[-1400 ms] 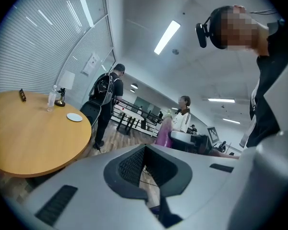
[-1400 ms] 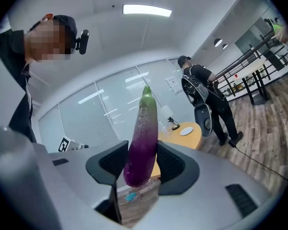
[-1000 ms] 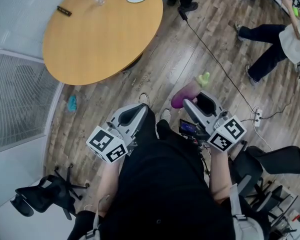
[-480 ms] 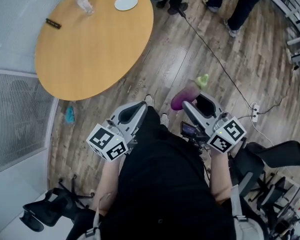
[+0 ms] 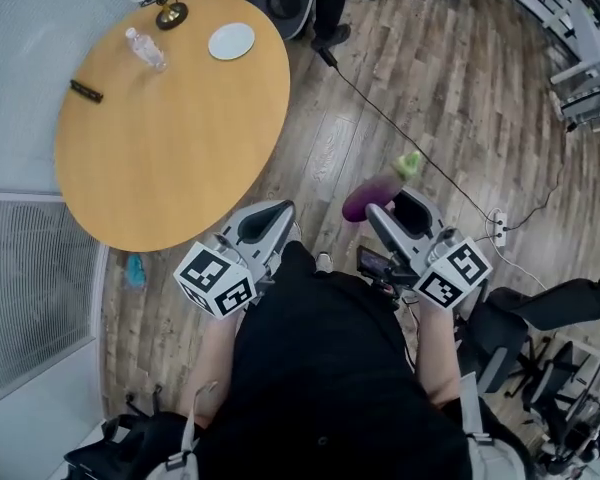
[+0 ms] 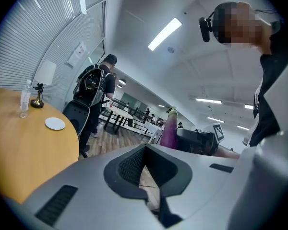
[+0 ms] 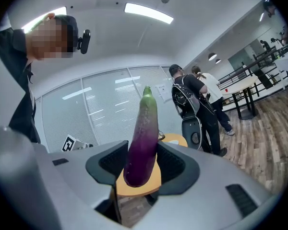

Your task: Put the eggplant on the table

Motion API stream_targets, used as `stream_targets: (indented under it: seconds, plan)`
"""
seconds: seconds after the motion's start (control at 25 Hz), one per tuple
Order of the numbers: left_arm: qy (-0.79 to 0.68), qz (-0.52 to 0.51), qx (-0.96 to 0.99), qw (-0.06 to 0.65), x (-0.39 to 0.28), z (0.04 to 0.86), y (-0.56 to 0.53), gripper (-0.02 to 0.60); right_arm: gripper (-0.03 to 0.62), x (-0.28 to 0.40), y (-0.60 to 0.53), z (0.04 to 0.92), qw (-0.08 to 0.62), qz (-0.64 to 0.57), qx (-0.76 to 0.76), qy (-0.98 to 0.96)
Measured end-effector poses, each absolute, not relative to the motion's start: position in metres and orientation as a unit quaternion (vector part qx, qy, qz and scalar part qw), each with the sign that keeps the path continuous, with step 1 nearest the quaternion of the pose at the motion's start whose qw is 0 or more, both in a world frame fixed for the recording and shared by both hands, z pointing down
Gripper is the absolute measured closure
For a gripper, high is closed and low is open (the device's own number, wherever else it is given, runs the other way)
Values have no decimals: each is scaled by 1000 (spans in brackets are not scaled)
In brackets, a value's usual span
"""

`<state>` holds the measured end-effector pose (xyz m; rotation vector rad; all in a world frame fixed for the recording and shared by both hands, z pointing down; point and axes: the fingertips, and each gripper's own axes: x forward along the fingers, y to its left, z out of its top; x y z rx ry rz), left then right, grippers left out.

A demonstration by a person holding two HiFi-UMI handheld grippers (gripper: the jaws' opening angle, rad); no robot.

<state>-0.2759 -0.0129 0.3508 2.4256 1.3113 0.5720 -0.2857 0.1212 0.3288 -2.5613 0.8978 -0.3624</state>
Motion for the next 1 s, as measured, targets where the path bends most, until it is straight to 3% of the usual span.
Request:
stream_targets:
  seconds: [1.0]
  plan:
    - [494,222,826,155,-170,371,-9,570,401,-189,107,343,206,-138,-921,300]
